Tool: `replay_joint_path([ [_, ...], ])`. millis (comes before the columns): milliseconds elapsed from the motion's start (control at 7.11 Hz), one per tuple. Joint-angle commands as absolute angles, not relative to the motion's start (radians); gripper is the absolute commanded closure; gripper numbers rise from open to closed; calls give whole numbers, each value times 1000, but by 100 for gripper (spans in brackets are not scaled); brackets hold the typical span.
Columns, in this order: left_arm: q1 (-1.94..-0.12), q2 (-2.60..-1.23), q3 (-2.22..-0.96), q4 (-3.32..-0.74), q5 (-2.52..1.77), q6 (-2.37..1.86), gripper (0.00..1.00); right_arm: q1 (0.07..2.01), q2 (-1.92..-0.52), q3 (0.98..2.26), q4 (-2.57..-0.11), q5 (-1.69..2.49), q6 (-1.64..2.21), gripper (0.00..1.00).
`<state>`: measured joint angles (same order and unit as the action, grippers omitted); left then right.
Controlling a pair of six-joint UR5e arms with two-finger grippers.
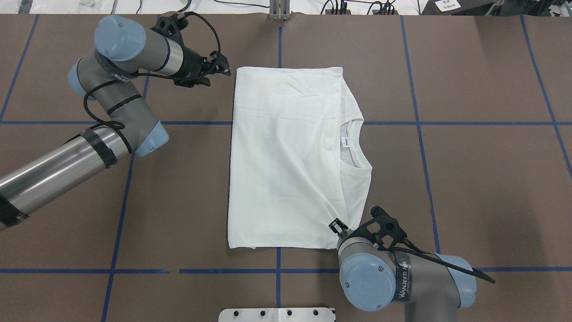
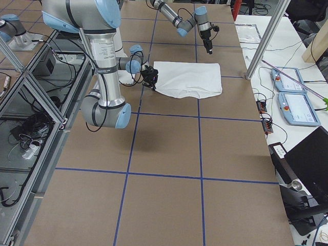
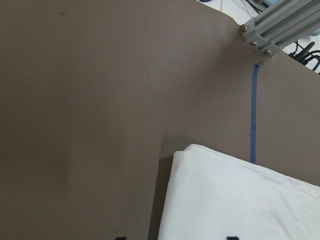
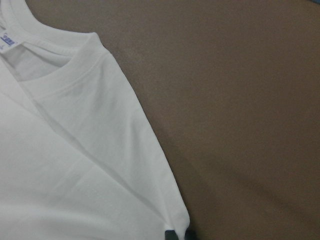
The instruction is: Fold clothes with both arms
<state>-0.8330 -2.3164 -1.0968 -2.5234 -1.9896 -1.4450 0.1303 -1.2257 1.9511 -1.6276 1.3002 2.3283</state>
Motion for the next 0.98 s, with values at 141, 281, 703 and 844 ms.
replay_joint_path([
  [141,-827,-2284,-1155,-2523,-1993,-1477,27,130,-1224,2008,-1680,1321,2327,100],
  [281,-799,-2202,-1280,-2522,-1991,-1564,27,130,-1223,2008,-1678,1322,2326,100],
  [703,-614,-1986,-1660,-2461,-1921,-1791,27,132,-1224,2017,-1678,1324,2322,100],
  [844,-519,-1918,-1757,-2401,-1836,-1819,27,132,-1224,2016,-1678,1324,2321,100],
])
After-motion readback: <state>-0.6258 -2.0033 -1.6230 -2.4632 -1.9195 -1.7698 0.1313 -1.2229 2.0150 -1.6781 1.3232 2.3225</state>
